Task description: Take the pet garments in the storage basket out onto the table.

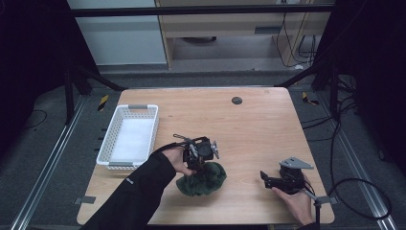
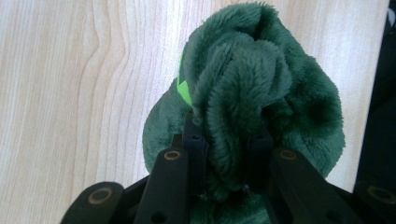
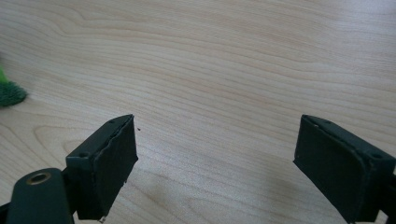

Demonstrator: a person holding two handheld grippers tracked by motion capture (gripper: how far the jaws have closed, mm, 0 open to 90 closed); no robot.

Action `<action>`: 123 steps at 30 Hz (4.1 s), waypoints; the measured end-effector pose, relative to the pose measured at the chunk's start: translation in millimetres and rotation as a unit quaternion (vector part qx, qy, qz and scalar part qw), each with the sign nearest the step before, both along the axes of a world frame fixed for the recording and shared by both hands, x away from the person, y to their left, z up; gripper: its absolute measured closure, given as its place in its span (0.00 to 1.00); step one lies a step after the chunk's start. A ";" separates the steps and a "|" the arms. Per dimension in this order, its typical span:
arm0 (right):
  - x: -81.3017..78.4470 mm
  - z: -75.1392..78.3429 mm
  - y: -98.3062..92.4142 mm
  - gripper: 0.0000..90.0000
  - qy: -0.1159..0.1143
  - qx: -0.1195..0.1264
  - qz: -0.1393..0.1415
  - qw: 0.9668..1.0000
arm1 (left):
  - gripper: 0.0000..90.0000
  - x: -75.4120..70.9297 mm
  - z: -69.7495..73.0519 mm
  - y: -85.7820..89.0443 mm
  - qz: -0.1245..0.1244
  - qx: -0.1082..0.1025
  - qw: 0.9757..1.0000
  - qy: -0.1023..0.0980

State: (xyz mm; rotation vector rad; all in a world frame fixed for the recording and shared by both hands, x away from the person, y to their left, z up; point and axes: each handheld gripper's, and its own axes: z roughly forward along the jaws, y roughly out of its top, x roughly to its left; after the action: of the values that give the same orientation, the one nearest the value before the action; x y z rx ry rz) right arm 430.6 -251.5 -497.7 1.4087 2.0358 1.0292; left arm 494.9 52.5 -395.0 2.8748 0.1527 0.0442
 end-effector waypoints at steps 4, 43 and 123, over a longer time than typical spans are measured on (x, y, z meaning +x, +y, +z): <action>-0.1 0.1 0.2 0.14 0.000 0.000 0.000 1.000 | 0.83 1.0 -4.3 -0.3 -0.003 -0.001 1.000 0.002; -0.2 -0.2 0.7 0.14 0.004 0.002 -0.001 1.000 | 0.37 -14.6 24.9 19.1 0.005 -0.095 0.995 -0.017; -7.0 -1.0 -1.1 0.12 -0.014 -0.002 -0.003 1.000 | 0.38 -103.4 -78.0 236.7 0.466 -0.285 0.815 -0.193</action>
State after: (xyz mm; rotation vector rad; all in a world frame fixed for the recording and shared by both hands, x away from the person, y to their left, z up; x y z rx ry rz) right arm 423.6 -252.6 -498.7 1.3890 2.0125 1.0358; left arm 391.5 289.2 -473.0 1.8850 1.2283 0.6338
